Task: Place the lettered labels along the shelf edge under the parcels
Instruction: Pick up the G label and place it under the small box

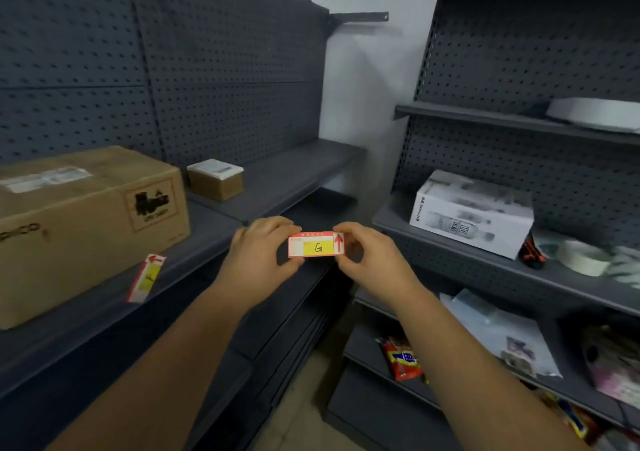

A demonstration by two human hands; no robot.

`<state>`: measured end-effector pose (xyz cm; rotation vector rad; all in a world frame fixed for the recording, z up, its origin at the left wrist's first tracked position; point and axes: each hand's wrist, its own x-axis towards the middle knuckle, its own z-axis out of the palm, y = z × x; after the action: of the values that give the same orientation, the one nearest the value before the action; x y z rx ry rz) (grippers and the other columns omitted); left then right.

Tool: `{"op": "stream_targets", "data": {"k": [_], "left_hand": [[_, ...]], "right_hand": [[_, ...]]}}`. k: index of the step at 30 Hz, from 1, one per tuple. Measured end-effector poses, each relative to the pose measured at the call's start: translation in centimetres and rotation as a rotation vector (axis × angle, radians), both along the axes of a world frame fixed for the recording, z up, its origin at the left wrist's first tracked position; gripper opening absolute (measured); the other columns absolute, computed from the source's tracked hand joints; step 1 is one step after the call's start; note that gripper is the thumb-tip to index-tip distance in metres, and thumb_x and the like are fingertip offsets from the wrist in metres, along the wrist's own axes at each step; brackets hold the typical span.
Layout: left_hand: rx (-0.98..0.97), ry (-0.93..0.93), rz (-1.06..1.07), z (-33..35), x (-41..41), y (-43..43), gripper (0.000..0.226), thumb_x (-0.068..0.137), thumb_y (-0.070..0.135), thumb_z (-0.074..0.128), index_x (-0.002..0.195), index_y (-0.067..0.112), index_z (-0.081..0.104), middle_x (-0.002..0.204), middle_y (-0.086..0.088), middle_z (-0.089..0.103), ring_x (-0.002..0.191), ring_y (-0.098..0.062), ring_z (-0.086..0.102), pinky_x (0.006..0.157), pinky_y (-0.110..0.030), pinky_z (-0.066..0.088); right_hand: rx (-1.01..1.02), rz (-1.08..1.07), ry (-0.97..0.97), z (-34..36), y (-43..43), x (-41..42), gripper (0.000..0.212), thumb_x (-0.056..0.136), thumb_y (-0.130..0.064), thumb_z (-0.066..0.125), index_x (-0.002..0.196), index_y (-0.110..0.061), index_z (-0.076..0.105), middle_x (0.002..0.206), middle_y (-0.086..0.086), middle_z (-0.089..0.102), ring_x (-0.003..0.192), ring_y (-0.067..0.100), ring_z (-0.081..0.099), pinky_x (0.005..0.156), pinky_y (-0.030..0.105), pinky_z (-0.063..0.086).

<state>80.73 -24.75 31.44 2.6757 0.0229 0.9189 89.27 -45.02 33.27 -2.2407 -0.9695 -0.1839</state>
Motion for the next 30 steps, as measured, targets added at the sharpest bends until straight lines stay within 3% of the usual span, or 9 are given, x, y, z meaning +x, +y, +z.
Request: {"op": "stream_targets", "data": {"k": [10,15,20,26,30], "left_hand": [[0.047,0.004,0.183,-0.6,12.1,-1.2,0.048,0.075,0.034,0.073,0.120,0.027,0.058,0.123,0.010,0.055,0.115,-0.013,0.047,0.093,-0.039,0.034],[0.074,-0.025,0.356,-0.1,14.9,-1.0,0.044,0.075,0.034,0.073,0.117,0.027,0.059,0.120,0.009,0.056,0.112,-0.013,0.047,0.088,-0.034,0.032],[0.077,0.019,0.533,-0.6,15.6,-0.2,0.045,0.074,0.037,0.072,0.116,0.027,0.060,0.119,0.008,0.057,0.111,-0.017,0.050,0.089,-0.038,0.035],[0.084,0.052,0.648,-0.8,17.2,2.7,0.044,0.076,0.044,0.067,0.117,0.029,0.057,0.120,0.012,0.054,0.113,-0.012,0.046,0.090,-0.033,0.031],[0.021,0.032,0.660,-2.0,19.0,5.0,0.044,0.076,0.041,0.069,0.117,0.029,0.057,0.120,0.010,0.055,0.113,-0.014,0.046,0.089,-0.032,0.030]], "right_hand": [[0.086,0.211,0.053,-1.8,0.6,15.9,0.043,0.082,-0.025,0.068,0.121,-0.038,0.055,0.102,-0.019,0.056,0.090,-0.001,0.055,0.081,0.026,0.050],[0.141,0.360,0.050,-1.5,3.8,21.8,0.035,0.085,-0.024,0.066,0.118,-0.035,0.060,0.103,-0.016,0.059,0.092,0.000,0.057,0.080,0.020,0.047],[0.154,0.509,0.182,-1.7,7.1,24.2,0.029,0.089,-0.022,0.066,0.116,-0.033,0.061,0.101,-0.017,0.062,0.092,-0.007,0.058,0.073,0.006,0.043],[0.120,0.613,0.311,-1.4,11.4,26.8,0.030,0.091,-0.019,0.065,0.117,-0.034,0.060,0.097,-0.020,0.061,0.089,-0.008,0.057,0.070,0.010,0.044],[0.059,0.633,0.342,-1.5,14.3,28.9,0.030,0.091,-0.015,0.064,0.114,-0.033,0.060,0.097,-0.013,0.062,0.089,0.000,0.059,0.069,0.012,0.045]]}}
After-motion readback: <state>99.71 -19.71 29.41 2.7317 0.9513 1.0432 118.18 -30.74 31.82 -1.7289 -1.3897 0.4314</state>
